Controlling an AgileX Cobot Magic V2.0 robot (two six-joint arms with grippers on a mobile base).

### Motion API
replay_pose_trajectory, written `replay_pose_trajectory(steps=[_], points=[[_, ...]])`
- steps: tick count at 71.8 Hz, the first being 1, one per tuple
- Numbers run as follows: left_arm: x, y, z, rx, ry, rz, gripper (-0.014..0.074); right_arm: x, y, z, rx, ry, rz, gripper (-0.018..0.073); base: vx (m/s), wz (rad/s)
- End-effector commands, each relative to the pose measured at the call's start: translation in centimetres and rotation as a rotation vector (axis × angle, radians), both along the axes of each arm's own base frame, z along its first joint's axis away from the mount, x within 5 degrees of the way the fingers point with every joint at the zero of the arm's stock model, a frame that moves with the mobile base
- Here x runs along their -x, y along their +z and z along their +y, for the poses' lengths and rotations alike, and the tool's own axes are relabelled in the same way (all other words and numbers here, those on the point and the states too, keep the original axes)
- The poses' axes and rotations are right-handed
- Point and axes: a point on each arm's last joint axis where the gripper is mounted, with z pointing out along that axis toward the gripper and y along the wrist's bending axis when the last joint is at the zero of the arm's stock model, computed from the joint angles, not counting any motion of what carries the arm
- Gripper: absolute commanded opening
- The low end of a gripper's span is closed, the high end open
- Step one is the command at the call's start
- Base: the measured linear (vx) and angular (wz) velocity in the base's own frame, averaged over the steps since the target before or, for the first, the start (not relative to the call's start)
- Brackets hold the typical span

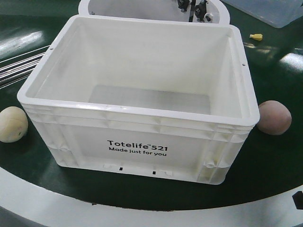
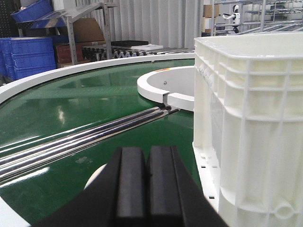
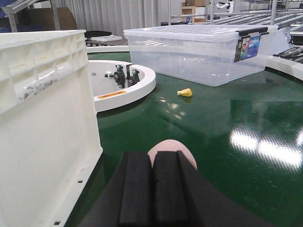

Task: Place moving items into box and shelve

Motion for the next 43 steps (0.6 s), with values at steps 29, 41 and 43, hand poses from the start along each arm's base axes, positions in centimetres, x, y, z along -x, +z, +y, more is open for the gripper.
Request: replay_pose_trajectory(steps=[29, 41, 43], points=[[0.2, 0.9, -0.4, 0.019, -0.051, -0.155, -0.0002, 0.2, 1.8, -0.1, -0.053, -0.014, -0.18, -0.0001, 0.0, 0.0], [0.6, 3.2, -0.4, 0.033, -0.055, -0.229, 0.0, 1.0, 5.4, -0.1, -0.014, -0.011, -0.254, -0.0001, 0.0, 0.0], [0.8, 4.1, -0.4, 0.032, -0.051, -0.244, 0.0, 1.3, 6.2, 0.0, -0.004, -0.01, -0.268, -0.0001, 0.0, 0.0]])
